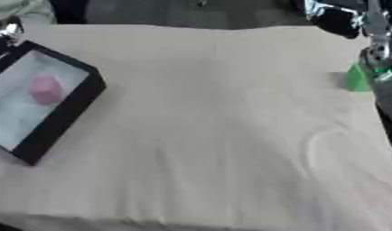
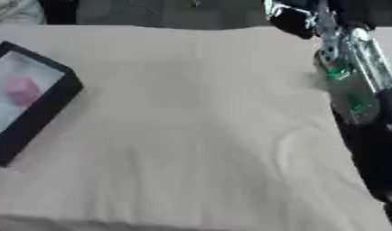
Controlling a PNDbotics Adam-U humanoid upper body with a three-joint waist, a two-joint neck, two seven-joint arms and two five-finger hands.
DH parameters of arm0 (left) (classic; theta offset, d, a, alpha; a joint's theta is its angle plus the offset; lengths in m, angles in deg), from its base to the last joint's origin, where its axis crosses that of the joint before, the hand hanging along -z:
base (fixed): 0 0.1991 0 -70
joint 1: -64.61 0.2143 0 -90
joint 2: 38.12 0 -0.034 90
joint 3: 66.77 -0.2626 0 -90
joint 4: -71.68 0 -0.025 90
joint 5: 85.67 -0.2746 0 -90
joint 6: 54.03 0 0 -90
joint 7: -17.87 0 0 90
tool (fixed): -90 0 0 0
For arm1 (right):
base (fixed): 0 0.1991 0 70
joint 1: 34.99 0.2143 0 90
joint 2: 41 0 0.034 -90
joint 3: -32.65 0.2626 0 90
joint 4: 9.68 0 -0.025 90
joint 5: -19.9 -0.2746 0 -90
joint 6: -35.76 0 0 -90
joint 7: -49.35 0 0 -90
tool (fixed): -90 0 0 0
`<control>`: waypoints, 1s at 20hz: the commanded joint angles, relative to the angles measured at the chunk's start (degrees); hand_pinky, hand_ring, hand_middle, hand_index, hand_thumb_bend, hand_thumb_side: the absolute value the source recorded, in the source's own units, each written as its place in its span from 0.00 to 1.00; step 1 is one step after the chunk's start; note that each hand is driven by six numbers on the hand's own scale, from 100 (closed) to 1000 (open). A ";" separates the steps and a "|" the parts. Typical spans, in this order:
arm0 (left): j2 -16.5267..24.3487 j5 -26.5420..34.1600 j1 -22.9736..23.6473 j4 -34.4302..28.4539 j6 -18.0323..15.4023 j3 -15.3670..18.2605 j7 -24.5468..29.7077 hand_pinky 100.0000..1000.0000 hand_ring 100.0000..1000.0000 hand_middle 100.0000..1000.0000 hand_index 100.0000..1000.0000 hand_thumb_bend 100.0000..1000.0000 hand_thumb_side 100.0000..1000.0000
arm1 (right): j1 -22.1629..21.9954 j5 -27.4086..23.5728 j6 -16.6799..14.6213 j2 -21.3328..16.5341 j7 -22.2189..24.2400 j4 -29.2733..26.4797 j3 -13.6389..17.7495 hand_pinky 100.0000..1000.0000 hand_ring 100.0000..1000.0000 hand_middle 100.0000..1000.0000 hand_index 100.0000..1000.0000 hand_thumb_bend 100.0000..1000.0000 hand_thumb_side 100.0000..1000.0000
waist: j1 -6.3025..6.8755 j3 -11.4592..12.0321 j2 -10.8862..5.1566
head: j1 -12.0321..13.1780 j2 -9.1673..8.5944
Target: Pick up the objects with one hand, pass them to the other hand, and then place them into the box on the other side of the table.
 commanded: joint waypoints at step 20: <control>0.19 3.08 -0.43 -3.00 -7.49 -1.61 5.28 0.78 0.73 0.73 0.81 0.14 0.40 | 14.99 1.92 -15.21 -13.16 39.35 32.67 3.84 0.86 0.85 0.83 0.83 0.27 0.26 | -0.75 -0.66 -1.99 | -6.63 -2.47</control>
